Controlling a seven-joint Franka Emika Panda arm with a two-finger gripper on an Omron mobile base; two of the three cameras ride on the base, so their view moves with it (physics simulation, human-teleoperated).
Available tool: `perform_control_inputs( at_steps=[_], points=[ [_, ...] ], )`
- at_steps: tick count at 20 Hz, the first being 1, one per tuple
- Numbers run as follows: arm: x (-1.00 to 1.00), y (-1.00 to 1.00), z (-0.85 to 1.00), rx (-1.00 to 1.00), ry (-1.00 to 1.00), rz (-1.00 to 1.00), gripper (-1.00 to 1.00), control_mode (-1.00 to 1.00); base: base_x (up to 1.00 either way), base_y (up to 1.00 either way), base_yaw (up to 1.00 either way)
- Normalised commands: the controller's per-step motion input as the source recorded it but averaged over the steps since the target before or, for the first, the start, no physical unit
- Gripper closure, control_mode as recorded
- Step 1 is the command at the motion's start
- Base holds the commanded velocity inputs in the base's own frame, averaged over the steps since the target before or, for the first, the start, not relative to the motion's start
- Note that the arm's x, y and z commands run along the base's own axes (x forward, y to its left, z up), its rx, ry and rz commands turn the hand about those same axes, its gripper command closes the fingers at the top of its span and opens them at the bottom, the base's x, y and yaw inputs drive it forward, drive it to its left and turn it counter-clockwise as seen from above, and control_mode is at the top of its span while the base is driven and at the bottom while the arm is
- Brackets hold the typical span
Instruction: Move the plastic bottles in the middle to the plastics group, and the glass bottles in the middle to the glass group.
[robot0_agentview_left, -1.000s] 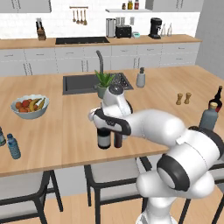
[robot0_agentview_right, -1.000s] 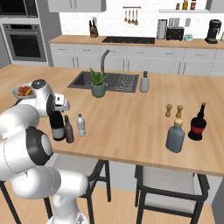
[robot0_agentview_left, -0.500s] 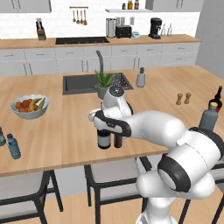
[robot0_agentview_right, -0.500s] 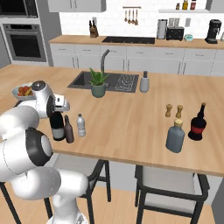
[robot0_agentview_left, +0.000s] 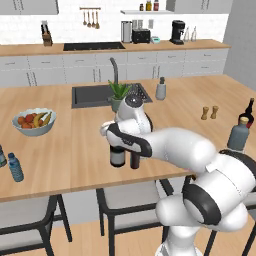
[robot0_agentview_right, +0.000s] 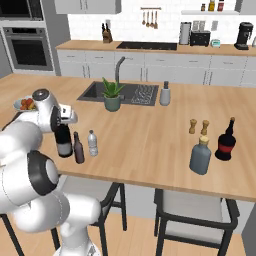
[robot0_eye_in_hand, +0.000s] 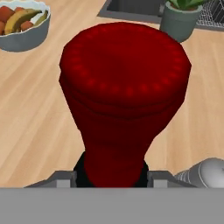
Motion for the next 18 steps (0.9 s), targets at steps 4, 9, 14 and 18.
perform_control_inputs(
  at_steps=[4, 9, 14, 18],
  points=[
    [-0.67, 0.07, 0.95, 0.0, -0.09, 0.1, 1.0, -1.0, 0.0, 0.0, 0.0],
    [-0.98, -0.01, 0.69, 0.0, -0.06, 0.08, 1.0, -1.0, 0.0, 0.0, 0.0],
    [-1.0, -0.2, 0.28, 0.0, -0.02, 0.03, 1.0, -1.0, 0.0, 0.0, 0.0],
    [-0.93, -0.58, 0.2, 0.0, -0.02, 0.0, 1.0, -1.0, 0.0, 0.0, 0.0]
  ],
)
